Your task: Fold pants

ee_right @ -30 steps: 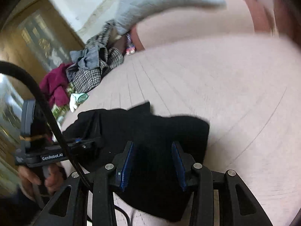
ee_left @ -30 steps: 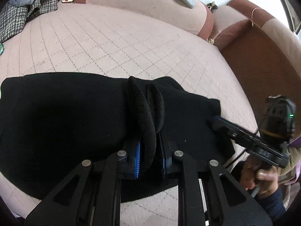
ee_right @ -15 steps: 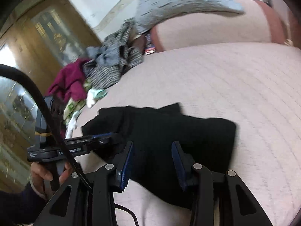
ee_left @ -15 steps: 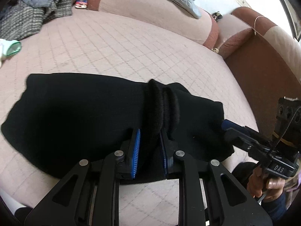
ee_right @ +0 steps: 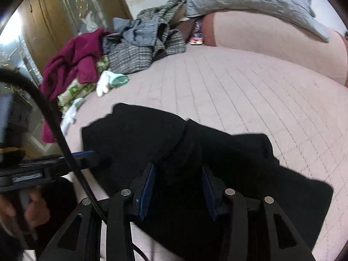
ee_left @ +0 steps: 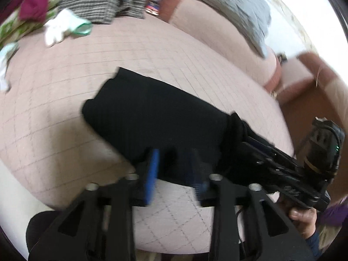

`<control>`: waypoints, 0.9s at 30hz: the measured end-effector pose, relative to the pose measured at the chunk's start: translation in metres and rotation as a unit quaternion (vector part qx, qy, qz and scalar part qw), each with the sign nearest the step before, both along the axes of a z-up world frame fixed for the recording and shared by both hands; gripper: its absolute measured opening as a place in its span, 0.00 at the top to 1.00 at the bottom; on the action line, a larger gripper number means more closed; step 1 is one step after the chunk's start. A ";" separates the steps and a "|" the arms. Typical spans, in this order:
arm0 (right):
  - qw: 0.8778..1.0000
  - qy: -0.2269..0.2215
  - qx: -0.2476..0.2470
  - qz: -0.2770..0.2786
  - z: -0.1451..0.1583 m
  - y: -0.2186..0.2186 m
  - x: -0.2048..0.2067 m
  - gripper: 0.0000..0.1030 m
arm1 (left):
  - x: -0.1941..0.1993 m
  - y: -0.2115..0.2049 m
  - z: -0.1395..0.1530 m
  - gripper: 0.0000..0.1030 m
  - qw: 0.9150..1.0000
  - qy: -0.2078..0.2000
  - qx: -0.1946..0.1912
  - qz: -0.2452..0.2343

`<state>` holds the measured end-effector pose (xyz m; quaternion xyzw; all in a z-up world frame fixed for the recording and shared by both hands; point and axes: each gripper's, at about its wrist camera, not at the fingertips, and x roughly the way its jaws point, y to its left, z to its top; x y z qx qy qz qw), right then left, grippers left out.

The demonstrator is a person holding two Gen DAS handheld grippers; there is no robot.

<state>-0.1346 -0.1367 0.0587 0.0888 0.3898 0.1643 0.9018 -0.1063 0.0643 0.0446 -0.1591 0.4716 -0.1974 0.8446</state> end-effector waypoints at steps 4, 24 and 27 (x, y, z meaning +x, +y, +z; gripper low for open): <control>0.999 -0.031 0.020 0.023 0.027 0.003 0.007 0.55 | 0.001 0.019 0.000 0.59 0.999 0.007 -0.031 0.035; 0.986 0.032 -0.038 0.161 0.001 0.113 0.128 0.45 | 0.020 0.037 -0.028 0.43 0.991 0.050 -0.056 0.110; 0.984 0.032 -0.053 0.167 -0.005 0.125 0.140 0.42 | 0.023 0.036 -0.029 0.33 0.990 0.045 -0.077 0.107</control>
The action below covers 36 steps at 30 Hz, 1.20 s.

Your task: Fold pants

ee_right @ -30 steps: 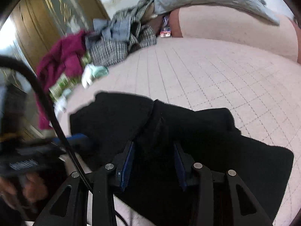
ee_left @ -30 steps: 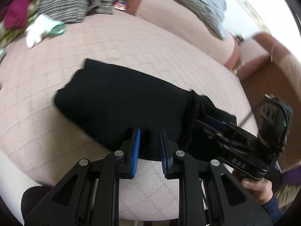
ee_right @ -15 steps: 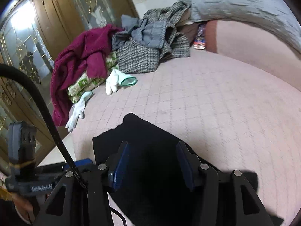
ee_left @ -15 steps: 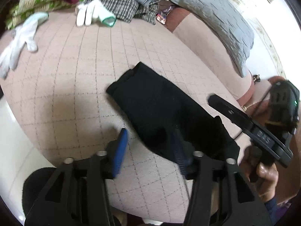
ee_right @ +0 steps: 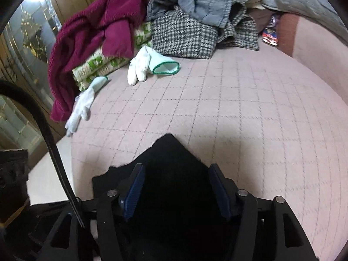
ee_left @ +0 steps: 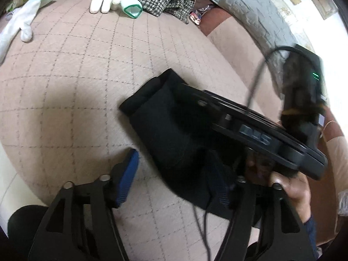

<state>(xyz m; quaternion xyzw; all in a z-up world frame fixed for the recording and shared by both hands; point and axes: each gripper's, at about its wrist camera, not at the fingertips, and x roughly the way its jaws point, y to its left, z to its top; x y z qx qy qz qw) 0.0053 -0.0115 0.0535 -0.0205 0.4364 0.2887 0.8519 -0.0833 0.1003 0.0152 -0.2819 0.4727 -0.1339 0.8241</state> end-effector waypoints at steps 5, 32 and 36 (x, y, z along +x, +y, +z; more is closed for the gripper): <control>1.000 0.030 -0.001 -0.005 -0.020 0.007 0.024 0.43 | 0.007 -0.003 0.000 0.33 1.000 -0.017 0.007 0.005; 0.919 -0.062 0.222 -0.319 0.033 -0.305 -0.183 0.87 | -0.069 -0.278 0.040 0.79 0.921 -0.176 0.092 -0.336; 0.906 -0.004 0.172 -0.387 -0.006 -0.326 -0.193 0.87 | -0.082 -0.288 0.048 0.64 0.907 -0.188 0.122 -0.356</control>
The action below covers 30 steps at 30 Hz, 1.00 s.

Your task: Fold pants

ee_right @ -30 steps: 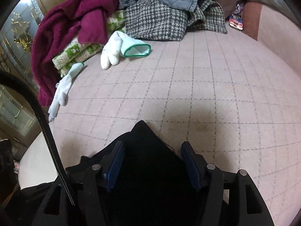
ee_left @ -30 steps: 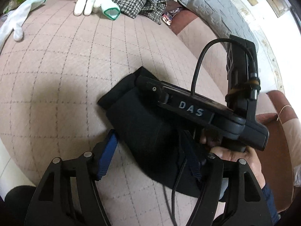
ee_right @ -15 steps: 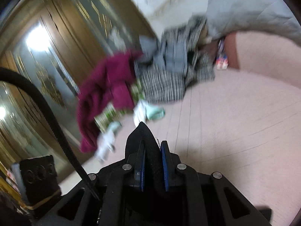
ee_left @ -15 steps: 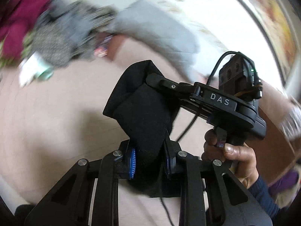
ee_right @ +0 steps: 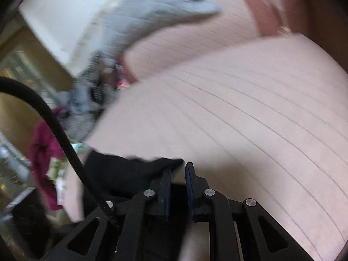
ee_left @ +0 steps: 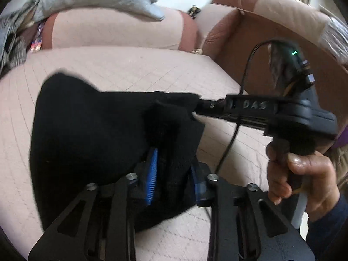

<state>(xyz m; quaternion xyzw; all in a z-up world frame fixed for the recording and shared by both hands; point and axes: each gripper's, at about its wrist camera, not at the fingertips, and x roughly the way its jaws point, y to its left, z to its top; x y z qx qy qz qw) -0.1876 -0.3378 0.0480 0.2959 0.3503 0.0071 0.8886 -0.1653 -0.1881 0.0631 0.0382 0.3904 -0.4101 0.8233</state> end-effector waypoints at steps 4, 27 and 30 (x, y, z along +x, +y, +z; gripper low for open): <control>0.999 -0.026 0.022 -0.027 0.005 -0.012 -0.026 0.70 | -0.012 0.016 0.026 0.45 0.997 0.002 -0.027 -0.074; 0.989 -0.042 -0.049 0.130 0.028 0.073 -0.069 0.95 | 0.048 0.097 -0.009 0.45 0.999 -0.016 0.026 0.044; 0.990 0.000 -0.063 0.128 0.006 0.078 -0.069 0.95 | 0.052 0.101 -0.017 0.44 0.998 -0.006 0.028 0.056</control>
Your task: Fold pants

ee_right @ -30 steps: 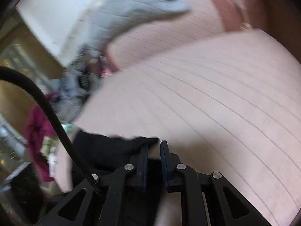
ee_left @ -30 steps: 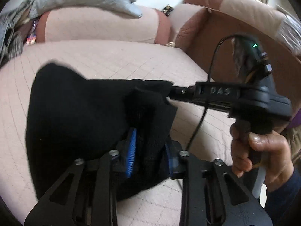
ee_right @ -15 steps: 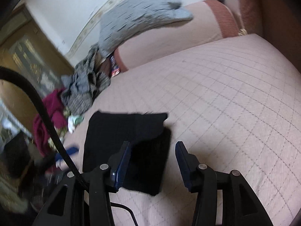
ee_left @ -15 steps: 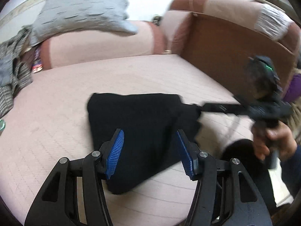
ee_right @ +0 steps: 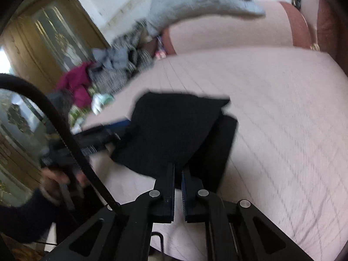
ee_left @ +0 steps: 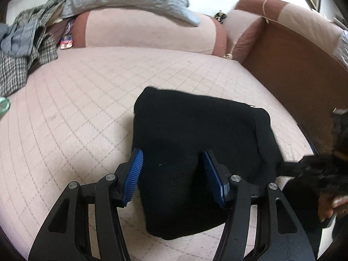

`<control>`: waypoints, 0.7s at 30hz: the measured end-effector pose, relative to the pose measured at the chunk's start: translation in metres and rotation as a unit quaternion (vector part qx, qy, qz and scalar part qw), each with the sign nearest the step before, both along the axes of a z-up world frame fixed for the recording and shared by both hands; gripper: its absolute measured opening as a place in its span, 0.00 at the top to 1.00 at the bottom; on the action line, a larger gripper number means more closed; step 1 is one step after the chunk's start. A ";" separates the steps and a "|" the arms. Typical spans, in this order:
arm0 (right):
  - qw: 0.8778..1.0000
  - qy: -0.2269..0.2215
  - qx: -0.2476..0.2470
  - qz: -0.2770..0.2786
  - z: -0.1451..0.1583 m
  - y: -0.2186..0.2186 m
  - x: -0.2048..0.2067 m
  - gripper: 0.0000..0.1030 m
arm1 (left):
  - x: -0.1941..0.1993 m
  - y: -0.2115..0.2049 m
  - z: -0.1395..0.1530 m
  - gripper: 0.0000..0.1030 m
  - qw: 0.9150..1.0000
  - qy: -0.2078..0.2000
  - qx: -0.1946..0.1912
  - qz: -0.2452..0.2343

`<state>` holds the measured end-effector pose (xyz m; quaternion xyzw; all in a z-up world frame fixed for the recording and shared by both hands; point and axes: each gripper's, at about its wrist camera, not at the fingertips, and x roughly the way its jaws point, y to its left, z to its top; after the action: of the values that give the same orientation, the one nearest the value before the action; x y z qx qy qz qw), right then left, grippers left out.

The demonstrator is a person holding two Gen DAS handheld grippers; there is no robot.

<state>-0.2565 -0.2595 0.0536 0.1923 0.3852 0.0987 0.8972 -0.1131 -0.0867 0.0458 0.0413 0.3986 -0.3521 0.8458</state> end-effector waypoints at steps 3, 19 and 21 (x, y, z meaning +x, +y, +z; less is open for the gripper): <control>0.999 0.032 0.007 -0.014 -0.022 -0.002 0.006 0.96 | -0.003 0.003 0.003 0.44 1.000 0.002 0.000 0.005; 0.996 -0.013 -0.013 -0.093 0.020 -0.023 0.015 0.47 | -0.001 -0.013 0.034 0.44 0.999 -0.040 0.008 0.030; 0.995 -0.008 -0.003 -0.104 0.017 -0.023 0.028 0.47 | 0.004 -0.017 0.033 0.44 0.999 -0.034 0.010 0.036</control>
<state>-0.2287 -0.2830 0.0710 0.2279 0.3563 0.0053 0.9061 -0.1086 -0.1038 0.0785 0.0476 0.3745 -0.3159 0.8705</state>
